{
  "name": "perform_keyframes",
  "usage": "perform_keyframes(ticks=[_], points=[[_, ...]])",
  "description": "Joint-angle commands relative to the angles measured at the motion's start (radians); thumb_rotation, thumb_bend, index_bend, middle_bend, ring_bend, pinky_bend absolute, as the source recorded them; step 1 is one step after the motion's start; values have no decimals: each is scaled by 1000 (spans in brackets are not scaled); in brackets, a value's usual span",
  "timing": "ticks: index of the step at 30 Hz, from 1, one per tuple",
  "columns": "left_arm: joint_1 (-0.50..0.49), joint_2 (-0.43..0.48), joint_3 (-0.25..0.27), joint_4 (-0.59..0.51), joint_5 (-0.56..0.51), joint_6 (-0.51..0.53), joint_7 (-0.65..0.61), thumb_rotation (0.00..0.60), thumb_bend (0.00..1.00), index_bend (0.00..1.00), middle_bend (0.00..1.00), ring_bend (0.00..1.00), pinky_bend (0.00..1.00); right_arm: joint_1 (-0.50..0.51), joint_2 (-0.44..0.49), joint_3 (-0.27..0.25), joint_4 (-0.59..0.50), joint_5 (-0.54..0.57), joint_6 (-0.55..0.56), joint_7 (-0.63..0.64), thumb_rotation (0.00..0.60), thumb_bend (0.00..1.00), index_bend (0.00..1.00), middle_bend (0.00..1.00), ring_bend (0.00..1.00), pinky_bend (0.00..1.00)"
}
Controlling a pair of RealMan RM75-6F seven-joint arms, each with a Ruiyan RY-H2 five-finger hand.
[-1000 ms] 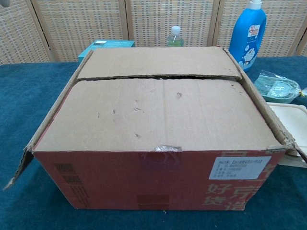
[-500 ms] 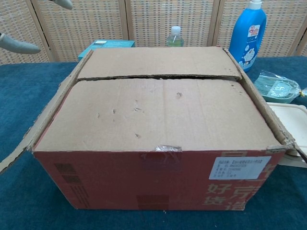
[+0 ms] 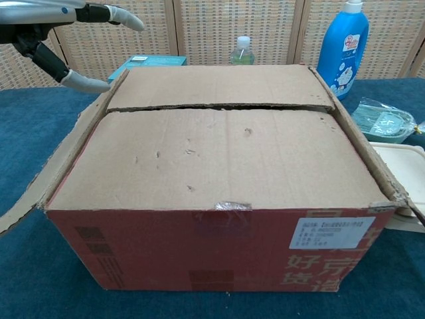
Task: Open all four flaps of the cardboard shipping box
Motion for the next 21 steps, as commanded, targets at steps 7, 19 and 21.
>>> perform_keyframes(ticks=[7, 19, 21], points=[[-48, -97, -8, 52, -70, -23, 60, 373, 258, 0, 0, 0, 0, -6, 4, 1, 7, 6, 5, 7, 600, 827, 49, 98, 0, 30], [-77, -176, 0, 94, -114, -7, 118, 373, 256, 0, 0, 0, 0, -14, 10, 0, 11, 8, 9, 15, 600, 827, 49, 98, 0, 30], [-81, -188, 2, 102, -124, -6, 124, 373, 256, 0, 0, 0, 0, -14, 9, 0, 13, 7, 9, 17, 600, 827, 49, 98, 0, 30]])
